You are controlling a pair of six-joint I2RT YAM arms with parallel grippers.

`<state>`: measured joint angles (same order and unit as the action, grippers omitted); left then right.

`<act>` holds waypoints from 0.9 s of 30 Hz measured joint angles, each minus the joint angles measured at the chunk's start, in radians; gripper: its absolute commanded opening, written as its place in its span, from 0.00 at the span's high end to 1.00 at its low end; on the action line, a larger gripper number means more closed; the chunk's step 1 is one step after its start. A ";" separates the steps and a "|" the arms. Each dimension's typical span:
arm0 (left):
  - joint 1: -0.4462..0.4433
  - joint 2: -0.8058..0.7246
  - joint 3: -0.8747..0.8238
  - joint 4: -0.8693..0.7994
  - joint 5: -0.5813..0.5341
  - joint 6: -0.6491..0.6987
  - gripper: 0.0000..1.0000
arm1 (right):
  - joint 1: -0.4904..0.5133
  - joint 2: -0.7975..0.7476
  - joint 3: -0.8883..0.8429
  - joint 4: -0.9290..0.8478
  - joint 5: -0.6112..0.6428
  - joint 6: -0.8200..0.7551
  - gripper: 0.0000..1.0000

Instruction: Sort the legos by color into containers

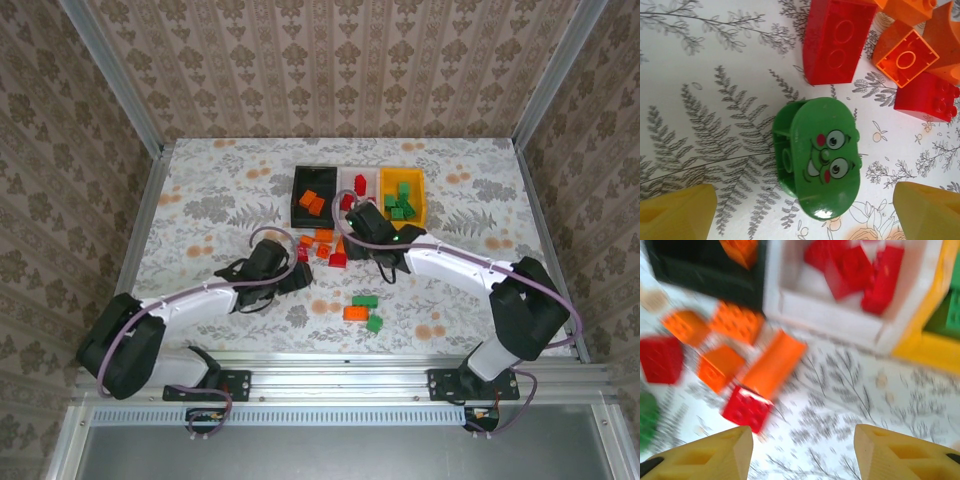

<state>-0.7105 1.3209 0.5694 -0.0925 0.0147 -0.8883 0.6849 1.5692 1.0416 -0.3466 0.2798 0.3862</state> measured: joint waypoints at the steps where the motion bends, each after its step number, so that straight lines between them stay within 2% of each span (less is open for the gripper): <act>1: -0.003 0.011 0.010 -0.001 -0.001 0.003 0.09 | -0.002 0.000 -0.018 -0.004 0.001 0.004 0.43; 11: -0.029 0.104 0.105 -0.014 -0.019 0.036 0.11 | -0.022 -0.055 -0.038 -0.020 -0.005 0.010 0.42; 18: -0.030 0.023 0.085 -0.041 -0.047 0.036 0.09 | 0.027 -0.109 -0.138 -0.075 -0.068 0.056 0.28; 27: -0.042 -0.084 0.046 -0.047 -0.068 0.028 0.09 | 0.116 -0.254 -0.313 -0.125 -0.168 0.277 0.12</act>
<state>-0.7521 1.2369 0.6151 -0.1398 -0.0528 -0.8604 0.8005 1.3151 0.7284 -0.4713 0.1120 0.6632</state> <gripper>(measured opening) 0.905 0.853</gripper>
